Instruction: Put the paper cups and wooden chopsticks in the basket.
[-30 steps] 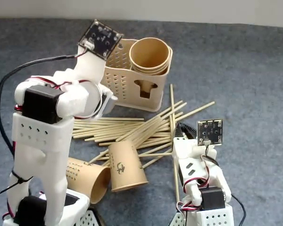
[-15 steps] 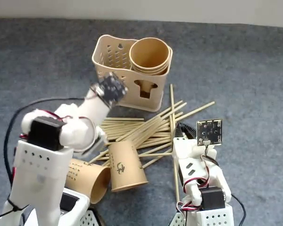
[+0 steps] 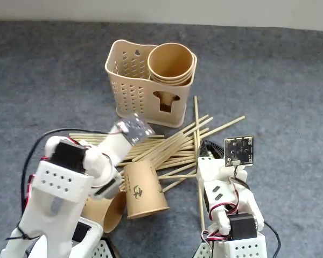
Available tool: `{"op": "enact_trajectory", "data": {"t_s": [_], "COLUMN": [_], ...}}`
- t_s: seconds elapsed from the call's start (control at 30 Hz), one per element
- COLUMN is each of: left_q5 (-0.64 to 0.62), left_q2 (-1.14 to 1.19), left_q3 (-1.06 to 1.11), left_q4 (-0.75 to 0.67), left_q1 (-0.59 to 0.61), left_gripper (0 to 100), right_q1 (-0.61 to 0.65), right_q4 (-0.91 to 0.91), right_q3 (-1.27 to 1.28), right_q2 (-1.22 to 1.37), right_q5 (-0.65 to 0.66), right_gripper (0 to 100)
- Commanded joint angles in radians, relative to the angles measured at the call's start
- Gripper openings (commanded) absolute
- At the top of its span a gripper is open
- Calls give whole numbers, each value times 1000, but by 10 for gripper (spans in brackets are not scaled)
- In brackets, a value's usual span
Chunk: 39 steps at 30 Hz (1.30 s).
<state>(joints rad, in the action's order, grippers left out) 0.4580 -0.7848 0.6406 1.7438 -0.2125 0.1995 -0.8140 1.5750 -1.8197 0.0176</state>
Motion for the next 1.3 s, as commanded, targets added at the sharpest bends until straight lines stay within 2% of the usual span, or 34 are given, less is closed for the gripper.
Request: {"op": "enact_trajectory", "data": {"t_s": [0.0,0.17,0.37,1.27], "left_q5": [6,5,11,11], "left_q2": [-21,-15,-13,-5], "left_q3": [21,24,68,76], "left_q4": [9,9,-28,-34], "left_q1": [-62,-107,-99,-102], "left_gripper": [204,204,204,199], "right_q1": [-5,-5,-5,-8], "right_q4": [31,31,31,31], "right_q3": [-5,-5,-5,-5], "right_q2": [-13,-13,-13,-13], "right_q5": [12,12,12,17], "right_gripper": [7,7,7,7]}}
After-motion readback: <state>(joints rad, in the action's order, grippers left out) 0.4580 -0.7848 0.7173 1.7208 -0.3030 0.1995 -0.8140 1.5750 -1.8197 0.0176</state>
